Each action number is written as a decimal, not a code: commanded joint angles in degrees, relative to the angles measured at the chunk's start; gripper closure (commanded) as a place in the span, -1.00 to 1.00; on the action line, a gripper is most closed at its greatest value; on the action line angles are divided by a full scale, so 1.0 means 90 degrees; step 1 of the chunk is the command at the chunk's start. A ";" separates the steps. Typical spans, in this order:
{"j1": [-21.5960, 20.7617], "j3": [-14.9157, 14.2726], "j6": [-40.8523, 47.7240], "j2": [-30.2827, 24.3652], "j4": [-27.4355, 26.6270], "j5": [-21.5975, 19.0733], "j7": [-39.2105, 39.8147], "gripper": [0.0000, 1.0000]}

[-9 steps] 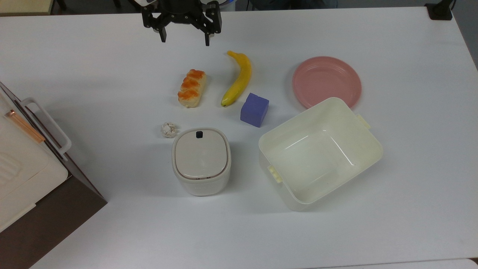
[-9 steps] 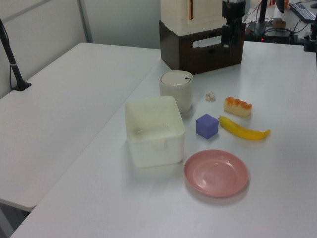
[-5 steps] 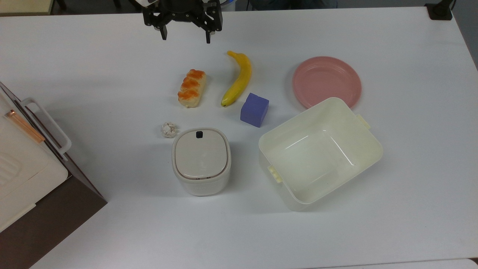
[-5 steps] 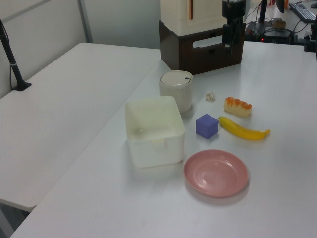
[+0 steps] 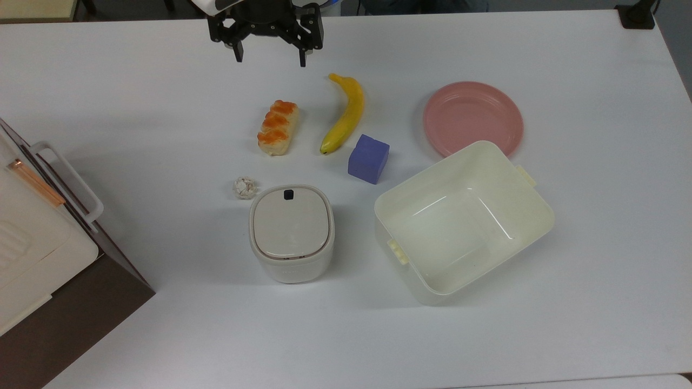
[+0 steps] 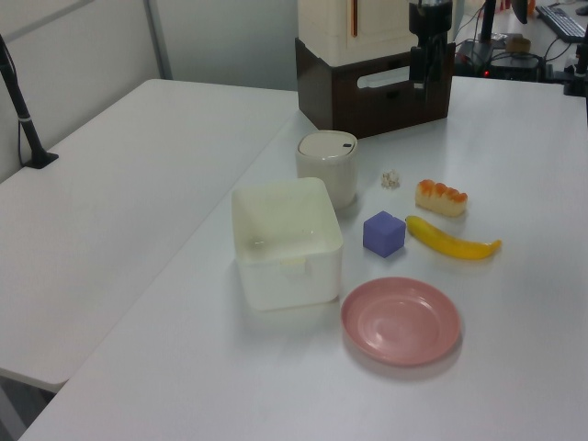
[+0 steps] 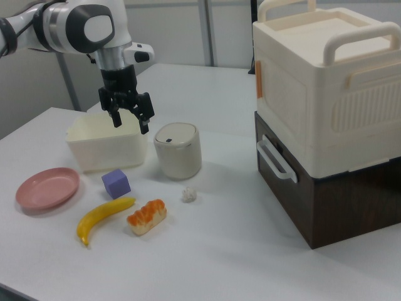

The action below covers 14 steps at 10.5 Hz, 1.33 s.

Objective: Open the trash can

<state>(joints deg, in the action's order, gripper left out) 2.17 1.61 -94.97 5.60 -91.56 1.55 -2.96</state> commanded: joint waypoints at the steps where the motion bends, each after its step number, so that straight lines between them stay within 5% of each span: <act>1: -0.0133 -0.0091 0.0181 0.0071 0.0154 0.0023 0.0104 -1.00; 4: -0.0133 -0.0091 0.0152 0.0100 0.0163 0.0032 0.0114 -1.00; 12: -0.0162 -0.0091 -0.0443 0.0314 0.0154 0.0042 0.0114 -0.05; 14: -0.0172 -0.0091 -0.0541 0.0373 0.0163 0.0081 0.0114 0.05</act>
<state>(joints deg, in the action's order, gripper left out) 1.86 1.61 -98.26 7.99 -90.84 1.56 -2.81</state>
